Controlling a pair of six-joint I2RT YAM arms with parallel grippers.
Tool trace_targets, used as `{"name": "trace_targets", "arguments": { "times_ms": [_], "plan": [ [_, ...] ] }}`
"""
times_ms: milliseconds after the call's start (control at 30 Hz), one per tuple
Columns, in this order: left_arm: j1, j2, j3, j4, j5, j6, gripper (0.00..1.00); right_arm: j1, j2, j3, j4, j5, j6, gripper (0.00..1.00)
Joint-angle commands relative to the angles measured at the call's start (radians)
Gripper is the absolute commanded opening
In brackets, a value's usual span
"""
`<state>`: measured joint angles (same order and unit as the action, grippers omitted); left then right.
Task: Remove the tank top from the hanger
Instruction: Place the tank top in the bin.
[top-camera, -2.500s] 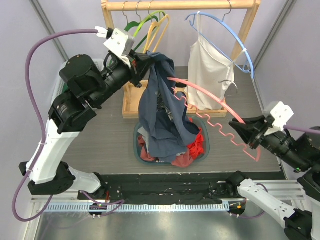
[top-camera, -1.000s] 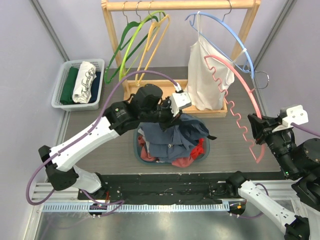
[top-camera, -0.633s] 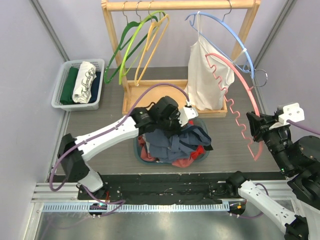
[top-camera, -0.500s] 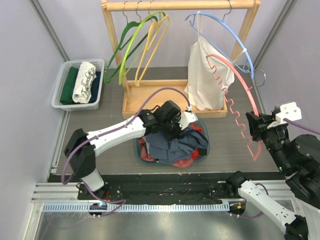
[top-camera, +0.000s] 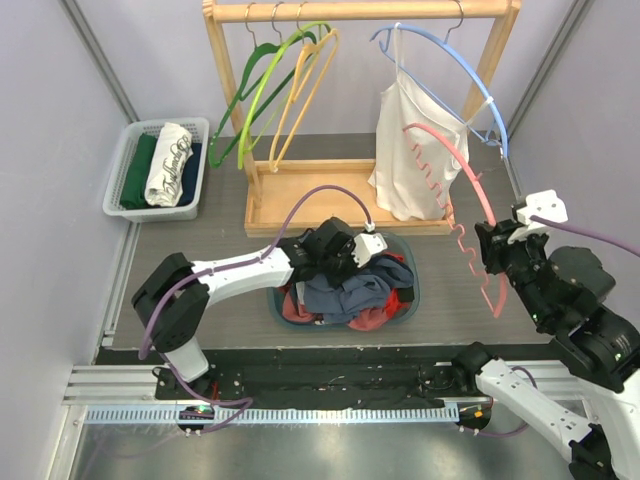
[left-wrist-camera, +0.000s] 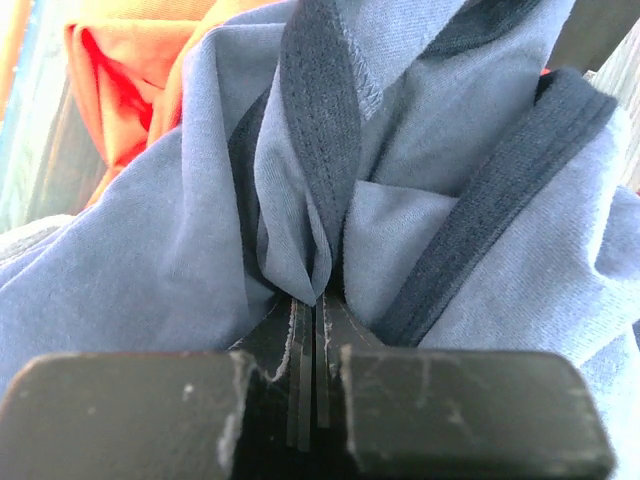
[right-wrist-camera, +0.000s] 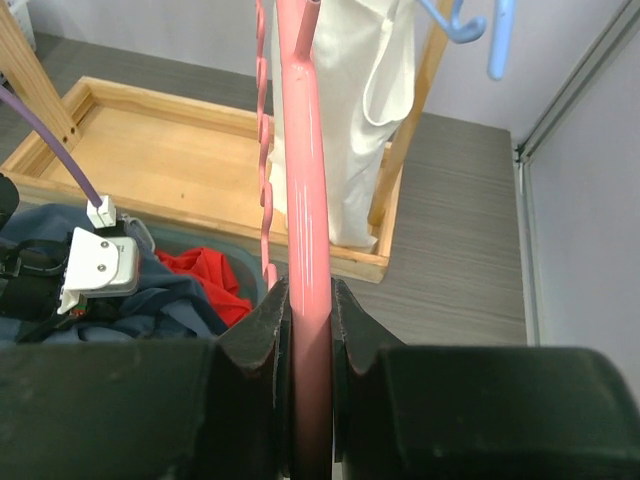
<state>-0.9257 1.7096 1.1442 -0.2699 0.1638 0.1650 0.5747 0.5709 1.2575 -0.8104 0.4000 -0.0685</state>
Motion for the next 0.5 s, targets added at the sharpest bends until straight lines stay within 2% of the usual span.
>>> {"name": "trace_targets", "arguments": {
  "times_ms": [0,67,100,167,200,233,300,467],
  "plan": [
    [0.008,0.047,-0.141,-0.134,-0.156,0.019,0.0,0.005,0.037,-0.003,0.066,-0.032,0.047,0.01],
    [0.007,0.036,-0.141,-0.141,-0.188,-0.007,0.06,0.005,0.044,0.005,0.071,-0.039,0.053,0.01],
    [0.005,0.035,-0.126,-0.164,-0.184,-0.015,0.19,0.005,0.049,0.011,0.073,-0.041,0.056,0.01],
    [0.004,0.032,-0.054,-0.268,-0.167,-0.025,0.34,0.005,0.067,0.036,0.065,-0.055,0.064,0.01],
    [0.004,0.028,-0.025,-0.306,-0.167,-0.028,0.48,0.005,0.069,0.043,0.056,-0.058,0.067,0.01],
    [0.004,0.028,0.038,-0.389,-0.143,-0.035,0.55,0.005,0.072,0.048,0.054,-0.064,0.067,0.01],
    [0.004,0.022,0.09,-0.451,-0.155,-0.074,0.68,0.005,0.072,0.043,0.053,-0.075,0.067,0.01],
    [0.002,-0.076,0.134,-0.467,-0.273,-0.102,0.78,0.004,0.096,0.034,0.053,-0.099,0.091,0.01]
  ]
}}
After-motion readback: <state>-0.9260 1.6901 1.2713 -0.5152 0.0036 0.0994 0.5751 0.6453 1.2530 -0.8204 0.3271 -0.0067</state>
